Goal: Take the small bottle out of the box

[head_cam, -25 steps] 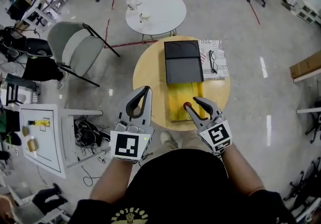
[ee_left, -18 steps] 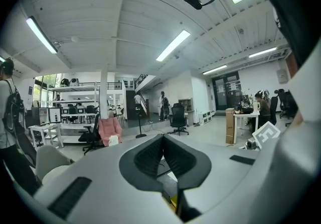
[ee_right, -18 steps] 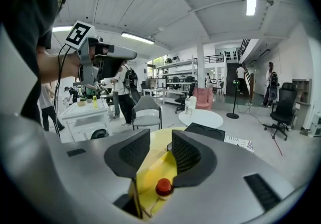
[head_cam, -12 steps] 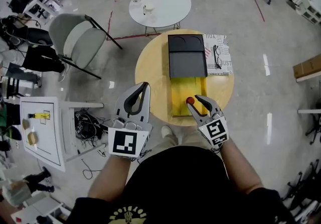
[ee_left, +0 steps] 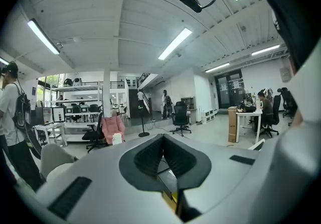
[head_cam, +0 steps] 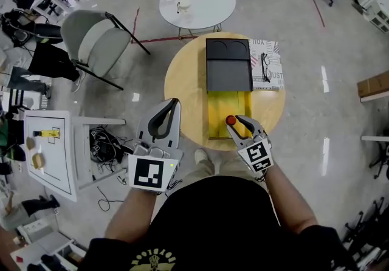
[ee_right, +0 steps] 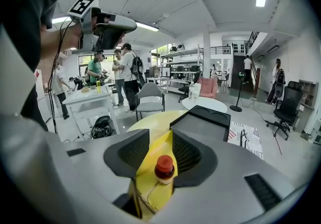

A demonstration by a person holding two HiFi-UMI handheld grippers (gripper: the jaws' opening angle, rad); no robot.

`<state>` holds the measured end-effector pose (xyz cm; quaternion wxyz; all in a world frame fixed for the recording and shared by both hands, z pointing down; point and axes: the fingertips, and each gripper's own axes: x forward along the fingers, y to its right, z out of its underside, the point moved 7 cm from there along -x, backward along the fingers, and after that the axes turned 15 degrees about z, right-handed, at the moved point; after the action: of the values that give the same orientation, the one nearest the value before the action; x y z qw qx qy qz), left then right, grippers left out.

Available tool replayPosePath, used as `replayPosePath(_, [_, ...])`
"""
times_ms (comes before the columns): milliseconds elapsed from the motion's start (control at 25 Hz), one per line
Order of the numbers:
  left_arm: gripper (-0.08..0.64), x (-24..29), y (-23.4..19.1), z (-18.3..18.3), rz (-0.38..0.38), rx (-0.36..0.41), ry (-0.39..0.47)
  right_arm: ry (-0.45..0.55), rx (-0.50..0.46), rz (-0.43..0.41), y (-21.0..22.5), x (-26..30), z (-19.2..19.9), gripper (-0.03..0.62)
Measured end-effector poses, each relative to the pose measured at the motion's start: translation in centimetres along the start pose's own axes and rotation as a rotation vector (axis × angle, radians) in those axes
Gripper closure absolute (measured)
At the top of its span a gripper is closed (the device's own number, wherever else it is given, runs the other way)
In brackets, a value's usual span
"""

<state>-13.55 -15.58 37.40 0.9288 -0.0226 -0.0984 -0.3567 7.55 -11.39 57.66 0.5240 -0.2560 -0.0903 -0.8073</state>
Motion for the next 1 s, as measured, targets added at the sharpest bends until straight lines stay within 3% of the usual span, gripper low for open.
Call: replayPosePath(1000, [0.546, -0.7, 1.1, 1.5, -0.036, -0.009, -0.051, -0.086, -0.072, -0.063, -0.3, 4.1, 5.7, 0.420])
